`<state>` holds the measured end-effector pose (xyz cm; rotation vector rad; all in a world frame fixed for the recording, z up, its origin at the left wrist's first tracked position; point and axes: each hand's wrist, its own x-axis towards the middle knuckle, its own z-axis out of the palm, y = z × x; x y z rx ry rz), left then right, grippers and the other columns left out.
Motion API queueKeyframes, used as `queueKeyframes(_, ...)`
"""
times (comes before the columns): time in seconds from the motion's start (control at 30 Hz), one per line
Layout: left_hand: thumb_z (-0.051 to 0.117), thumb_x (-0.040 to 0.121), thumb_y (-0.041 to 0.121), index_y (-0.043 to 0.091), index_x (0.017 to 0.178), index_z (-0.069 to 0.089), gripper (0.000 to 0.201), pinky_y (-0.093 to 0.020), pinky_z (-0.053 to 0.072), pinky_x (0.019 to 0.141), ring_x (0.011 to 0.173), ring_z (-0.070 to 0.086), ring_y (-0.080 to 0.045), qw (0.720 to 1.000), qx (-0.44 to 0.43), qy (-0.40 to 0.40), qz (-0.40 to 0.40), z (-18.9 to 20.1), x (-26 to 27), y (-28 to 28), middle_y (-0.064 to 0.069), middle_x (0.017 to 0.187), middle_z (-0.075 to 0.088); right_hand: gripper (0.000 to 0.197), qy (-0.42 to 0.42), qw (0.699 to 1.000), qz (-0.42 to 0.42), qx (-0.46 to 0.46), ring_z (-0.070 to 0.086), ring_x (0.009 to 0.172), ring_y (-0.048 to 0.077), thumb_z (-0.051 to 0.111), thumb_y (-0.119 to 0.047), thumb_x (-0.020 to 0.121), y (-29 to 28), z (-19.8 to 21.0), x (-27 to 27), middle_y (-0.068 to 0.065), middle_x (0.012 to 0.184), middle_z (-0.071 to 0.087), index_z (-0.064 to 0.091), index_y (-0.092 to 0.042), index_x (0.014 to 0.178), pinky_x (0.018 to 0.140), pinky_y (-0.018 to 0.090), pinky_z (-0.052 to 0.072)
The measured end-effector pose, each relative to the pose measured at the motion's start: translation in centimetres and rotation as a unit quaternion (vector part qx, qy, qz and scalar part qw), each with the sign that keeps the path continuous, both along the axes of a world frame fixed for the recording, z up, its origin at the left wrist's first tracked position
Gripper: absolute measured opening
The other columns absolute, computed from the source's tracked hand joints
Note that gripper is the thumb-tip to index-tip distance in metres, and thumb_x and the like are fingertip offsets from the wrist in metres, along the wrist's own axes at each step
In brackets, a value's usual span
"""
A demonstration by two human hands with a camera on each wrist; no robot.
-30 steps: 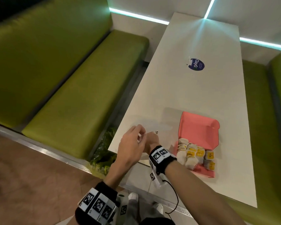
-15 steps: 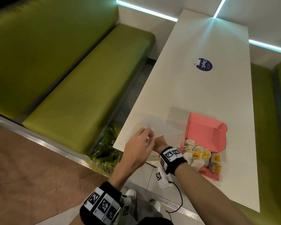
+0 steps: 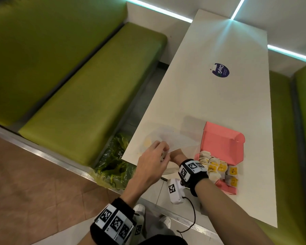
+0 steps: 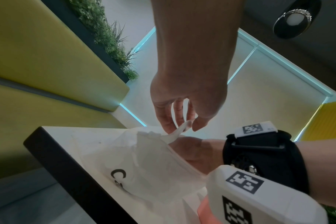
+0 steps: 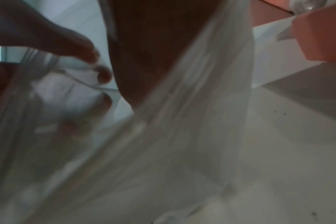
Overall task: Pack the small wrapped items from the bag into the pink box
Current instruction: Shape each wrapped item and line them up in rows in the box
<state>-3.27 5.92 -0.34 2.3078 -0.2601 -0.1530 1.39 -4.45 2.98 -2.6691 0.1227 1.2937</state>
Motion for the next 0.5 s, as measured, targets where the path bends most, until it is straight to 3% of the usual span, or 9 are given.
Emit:
queueKeyframes(0.07, 0.052, 0.100, 0.031, 0.025, 0.105, 0.055, 0.009, -0.013, 0.036, 0.064, 0.087, 0.052, -0.008, 1.000, -0.003, 0.001, -0.001, -0.2, 0.0, 0.0, 0.011, 0.109, 0.056, 0.043, 0.005, 1.000, -0.001, -0.012, 0.035, 0.076, 0.017, 0.029, -0.009, 0.107, 0.0, 0.1, -0.1, -0.004, 0.072, 0.027, 0.025, -0.018, 0.064, 0.060, 0.024, 0.025)
queueKeyframes(0.13, 0.051, 0.101, 0.031, 0.024, 0.105, 0.054, 0.009, -0.017, 0.041, 0.066, 0.086, 0.052, -0.009, 1.000, -0.003, -0.003, -0.001, -0.2, 0.1, 0.0, 0.011, 0.109, 0.056, 0.043, -0.005, 1.000, -0.017, -0.008, 0.036, 0.082, 0.019, 0.029, -0.010, 0.107, 0.1, -0.3, -0.3, -0.001, 0.074, 0.032, 0.025, -0.017, 0.064, 0.072, 0.022, 0.023)
queueKeyframes(0.2, 0.051, 0.101, 0.032, 0.025, 0.104, 0.054, 0.009, -0.024, 0.048, 0.070, 0.087, 0.053, -0.009, 1.000, 0.000, -0.004, 0.001, -0.4, 0.1, -0.1, 0.011, 0.109, 0.056, 0.044, -0.011, 0.999, -0.032, -0.001, 0.037, 0.087, 0.020, 0.030, -0.013, 0.107, 0.0, -1.1, -0.6, 0.000, 0.073, 0.034, 0.026, -0.016, 0.064, 0.076, 0.024, 0.023)
queueKeyframes(0.3, 0.051, 0.100, 0.033, 0.026, 0.105, 0.054, 0.009, -0.026, 0.050, 0.072, 0.088, 0.053, -0.009, 1.000, 0.002, -0.003, 0.001, -0.6, 0.1, -0.1, 0.010, 0.111, 0.057, 0.044, 0.002, 0.999, -0.031, -0.007, 0.028, 0.059, 0.014, 0.032, -0.014, 0.107, -0.1, -1.6, -0.6, 0.001, 0.068, 0.028, 0.028, -0.016, 0.064, 0.063, 0.025, 0.028)
queueKeyframes(0.37, 0.052, 0.099, 0.037, 0.027, 0.108, 0.053, 0.014, -0.025, 0.050, 0.073, 0.093, 0.054, -0.009, 1.000, 0.002, -0.004, -0.002, -0.7, 0.1, -0.1, 0.011, 0.113, 0.056, 0.043, 0.018, 0.999, -0.035, -0.006, 0.025, 0.059, 0.009, 0.031, -0.010, 0.107, -0.4, -1.9, -0.5, 0.001, 0.069, 0.029, 0.030, -0.015, 0.064, 0.056, 0.024, 0.028)
queueKeyframes(0.4, 0.052, 0.098, 0.041, 0.027, 0.111, 0.053, 0.020, -0.026, 0.050, 0.075, 0.098, 0.053, -0.008, 1.000, 0.001, -0.003, -0.008, -0.7, 0.1, 0.0, 0.012, 0.116, 0.054, 0.041, 0.025, 0.999, -0.044, -0.005, 0.033, 0.064, 0.011, 0.032, -0.009, 0.107, -0.5, -1.8, -0.5, 0.003, 0.073, 0.034, 0.035, -0.013, 0.067, 0.060, 0.020, 0.032)
queueKeyframes(0.43, 0.050, 0.096, 0.048, 0.027, 0.115, 0.053, 0.028, -0.027, 0.049, 0.078, 0.104, 0.050, -0.007, 1.000, -0.004, -0.003, -0.016, -0.8, 0.2, 0.1, 0.013, 0.120, 0.052, 0.033, 0.018, 0.999, -0.048, -0.001, 0.048, 0.078, 0.017, 0.033, -0.008, 0.106, -0.6, -1.9, -0.4, 0.007, 0.084, 0.044, 0.045, -0.008, 0.076, 0.070, 0.017, 0.037)
queueKeyframes(0.47, 0.046, 0.095, 0.055, 0.026, 0.120, 0.053, 0.039, -0.028, 0.048, 0.084, 0.110, 0.046, -0.007, 1.000, -0.015, -0.004, -0.023, -1.0, 0.3, 0.3, 0.013, 0.125, 0.049, 0.021, 0.003, 0.999, -0.042, 0.009, 0.054, 0.104, 0.026, 0.035, -0.009, 0.106, -0.8, -1.8, -0.4, 0.012, 0.102, 0.051, 0.052, -0.005, 0.095, 0.087, 0.020, 0.039)
queueKeyframes(0.5, 0.039, 0.095, 0.059, 0.026, 0.125, 0.053, 0.047, -0.029, 0.046, 0.090, 0.116, 0.042, -0.007, 0.999, -0.031, -0.008, -0.026, -1.2, 0.5, 0.5, 0.011, 0.130, 0.048, 0.022, -0.024, 0.999, -0.029, 0.016, 0.047, 0.125, 0.029, 0.037, -0.010, 0.106, -1.1, -1.9, -0.4, 0.015, 0.125, 0.052, 0.052, -0.001, 0.119, 0.102, 0.026, 0.033)
